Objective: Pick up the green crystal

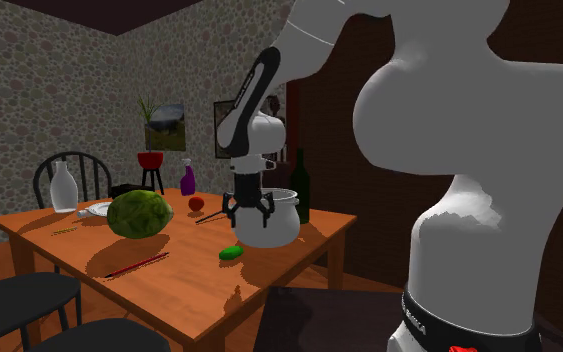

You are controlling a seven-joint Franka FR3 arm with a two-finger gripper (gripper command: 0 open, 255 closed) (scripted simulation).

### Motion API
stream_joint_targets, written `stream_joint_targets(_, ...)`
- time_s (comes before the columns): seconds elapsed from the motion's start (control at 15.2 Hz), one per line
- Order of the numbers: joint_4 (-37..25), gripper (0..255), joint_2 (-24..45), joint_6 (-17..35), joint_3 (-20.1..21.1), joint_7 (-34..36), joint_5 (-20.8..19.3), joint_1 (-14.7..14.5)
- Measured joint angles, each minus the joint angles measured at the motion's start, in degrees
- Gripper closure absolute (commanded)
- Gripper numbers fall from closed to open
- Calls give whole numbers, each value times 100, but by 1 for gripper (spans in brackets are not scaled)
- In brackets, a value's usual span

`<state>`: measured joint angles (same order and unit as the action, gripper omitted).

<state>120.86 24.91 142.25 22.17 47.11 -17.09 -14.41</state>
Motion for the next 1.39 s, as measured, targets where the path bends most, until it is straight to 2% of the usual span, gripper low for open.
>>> stream_joint_targets(0.4,-1103,0,1235,120,-240,397,-367,-577)
stream_joint_targets(0.92,-1445,0,1828,377,-435,514,-548,-771)
stream_joint_targets(0.99,-1465,255,1867,396,-449,519,-559,-781)
stream_joint_targets(1.39,-1480,255,1897,413,-460,520,-568,-787)
